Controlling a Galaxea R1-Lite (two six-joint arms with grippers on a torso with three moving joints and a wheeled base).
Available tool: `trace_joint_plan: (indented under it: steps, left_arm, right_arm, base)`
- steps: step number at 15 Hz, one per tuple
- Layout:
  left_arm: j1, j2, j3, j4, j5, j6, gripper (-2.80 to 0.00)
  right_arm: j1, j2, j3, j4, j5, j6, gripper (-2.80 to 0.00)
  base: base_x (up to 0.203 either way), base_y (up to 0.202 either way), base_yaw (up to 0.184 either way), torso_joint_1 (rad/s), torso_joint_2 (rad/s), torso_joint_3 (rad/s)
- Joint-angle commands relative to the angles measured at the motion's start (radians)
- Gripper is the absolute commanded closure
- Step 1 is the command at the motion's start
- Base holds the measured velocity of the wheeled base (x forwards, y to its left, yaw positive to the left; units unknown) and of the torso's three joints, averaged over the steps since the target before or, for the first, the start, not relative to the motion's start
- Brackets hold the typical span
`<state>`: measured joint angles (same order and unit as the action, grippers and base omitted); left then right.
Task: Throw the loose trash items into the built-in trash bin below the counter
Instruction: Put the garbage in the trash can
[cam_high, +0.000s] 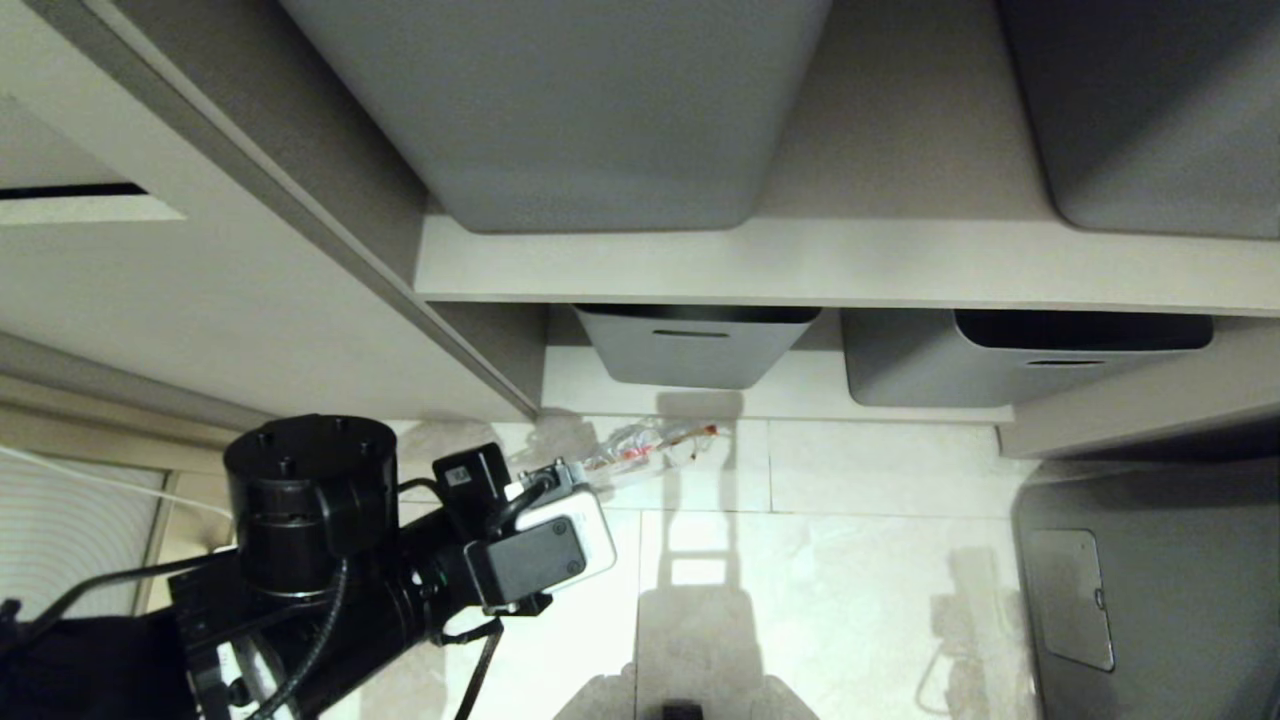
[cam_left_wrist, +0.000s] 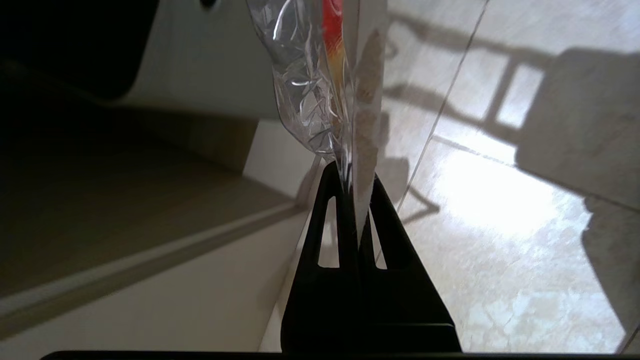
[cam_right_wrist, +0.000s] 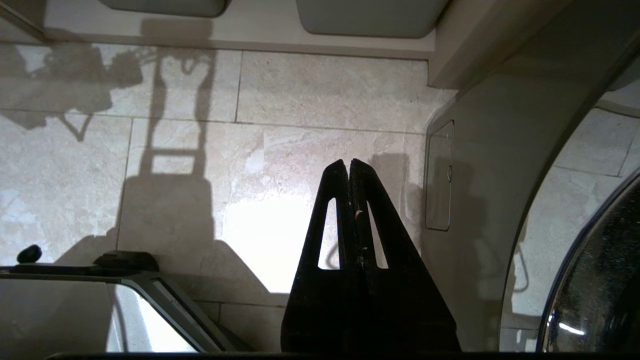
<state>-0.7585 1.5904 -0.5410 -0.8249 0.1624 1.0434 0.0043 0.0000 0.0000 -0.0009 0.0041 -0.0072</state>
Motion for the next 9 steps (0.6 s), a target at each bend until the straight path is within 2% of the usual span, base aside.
trace_joint_plan:
  steps: [1, 9]
  left_arm:
    - [-0.008, -0.007, 0.013, -0.007, -0.035, 0.008, 0.00]
    - [-0.008, -0.120, 0.114, -0.007, -0.029, 0.003, 0.00]
  right_arm:
    - [0.000, -0.002, 0.000, -0.001, 0.001, 0.000, 0.00]
    - [0.000, 0.000, 0.000, -0.001, 0.001, 0.000, 0.00]
  base:
    - [0.000, 0.000, 0.000, 0.002, 0.00, 0.206]
    - [0.000, 0.000, 0.000, 0.001, 0.00, 0.204]
